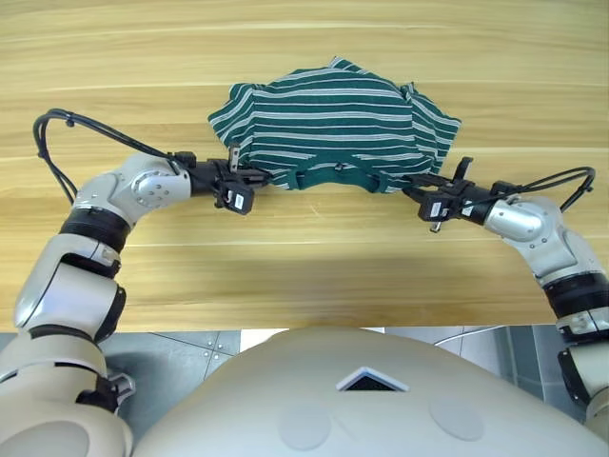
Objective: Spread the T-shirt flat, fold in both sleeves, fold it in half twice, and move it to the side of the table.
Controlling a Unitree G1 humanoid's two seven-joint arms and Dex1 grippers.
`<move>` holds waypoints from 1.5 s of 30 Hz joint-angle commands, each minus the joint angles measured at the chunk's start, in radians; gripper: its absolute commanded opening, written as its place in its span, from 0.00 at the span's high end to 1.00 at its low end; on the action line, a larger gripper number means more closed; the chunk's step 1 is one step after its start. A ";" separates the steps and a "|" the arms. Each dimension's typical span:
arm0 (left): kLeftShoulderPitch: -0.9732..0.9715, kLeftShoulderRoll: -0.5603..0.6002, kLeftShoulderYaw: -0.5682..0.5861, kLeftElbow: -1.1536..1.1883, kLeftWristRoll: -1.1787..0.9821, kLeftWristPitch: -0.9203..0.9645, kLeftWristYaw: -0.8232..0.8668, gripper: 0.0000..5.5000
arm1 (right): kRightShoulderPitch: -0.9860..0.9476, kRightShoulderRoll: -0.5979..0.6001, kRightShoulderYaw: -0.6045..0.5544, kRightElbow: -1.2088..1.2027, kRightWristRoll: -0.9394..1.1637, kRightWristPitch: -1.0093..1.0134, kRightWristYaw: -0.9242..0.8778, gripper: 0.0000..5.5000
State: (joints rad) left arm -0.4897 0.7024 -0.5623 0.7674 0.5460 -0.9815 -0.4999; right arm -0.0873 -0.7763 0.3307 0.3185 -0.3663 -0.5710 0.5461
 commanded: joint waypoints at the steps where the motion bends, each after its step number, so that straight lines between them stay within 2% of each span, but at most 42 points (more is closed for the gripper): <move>1: 0.012 -0.007 -0.028 0.051 0.067 0.016 0.013 1.00 | 0.026 -0.009 0.031 0.042 -0.049 0.044 0.038 0.97; 2: 0.010 -0.008 -0.028 0.055 0.070 0.015 0.017 1.00 | 0.024 -0.007 0.032 0.046 -0.049 0.044 0.038 1.00; 13: 0.019 -0.012 0.001 0.045 0.011 -0.031 0.030 1.00 | -0.004 0.005 0.021 0.091 -0.029 0.033 0.026 1.00; 18: 0.000 0.014 0.069 -0.024 -0.128 -0.057 -0.018 1.00 | -0.033 0.003 -0.040 0.052 0.050 0.015 0.020 1.00; 22: -0.063 0.073 0.178 -0.129 -0.282 -0.064 -0.045 1.00 | -0.099 -0.006 -0.142 -0.003 0.172 0.010 0.024 1.00; 28: -0.253 0.185 0.391 -0.275 -0.487 -0.028 -0.063 1.00 | -0.307 -0.045 -0.433 -0.139 0.479 0.113 0.014 1.00; 31: -0.286 0.220 0.495 -0.401 -0.637 0.021 -0.063 1.00 | -0.324 -0.089 -0.561 -0.257 0.635 0.183 0.045 1.00; 35: 0.076 0.378 0.583 -0.782 -1.040 0.089 -0.224 1.00 | -0.085 -0.129 -0.743 -0.467 0.886 0.180 0.261 1.00; 38: 0.424 0.445 0.710 -1.010 -1.331 0.076 -0.438 1.00 | 0.213 -0.079 -0.923 -0.632 1.178 0.101 0.652 1.00; 40: 0.576 0.443 0.791 -1.111 -1.498 0.104 -0.621 1.00 | 0.309 -0.042 -0.993 -0.686 1.335 0.097 0.855 1.00; 42: 0.600 0.426 0.829 -1.122 -1.565 0.149 -0.711 1.00 | 0.312 -0.036 -0.990 -0.675 1.378 0.105 0.939 1.00; 45: 0.454 0.388 0.806 -0.989 -1.492 0.240 -0.717 1.00 | 0.195 -0.058 -0.901 -0.568 1.212 0.129 0.856 1.00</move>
State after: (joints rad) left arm 0.0608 1.1060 0.2498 -0.3014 -0.9871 -0.7981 -1.2099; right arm 0.1963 -0.8124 -0.6187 -0.3120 0.9540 -0.4601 1.4592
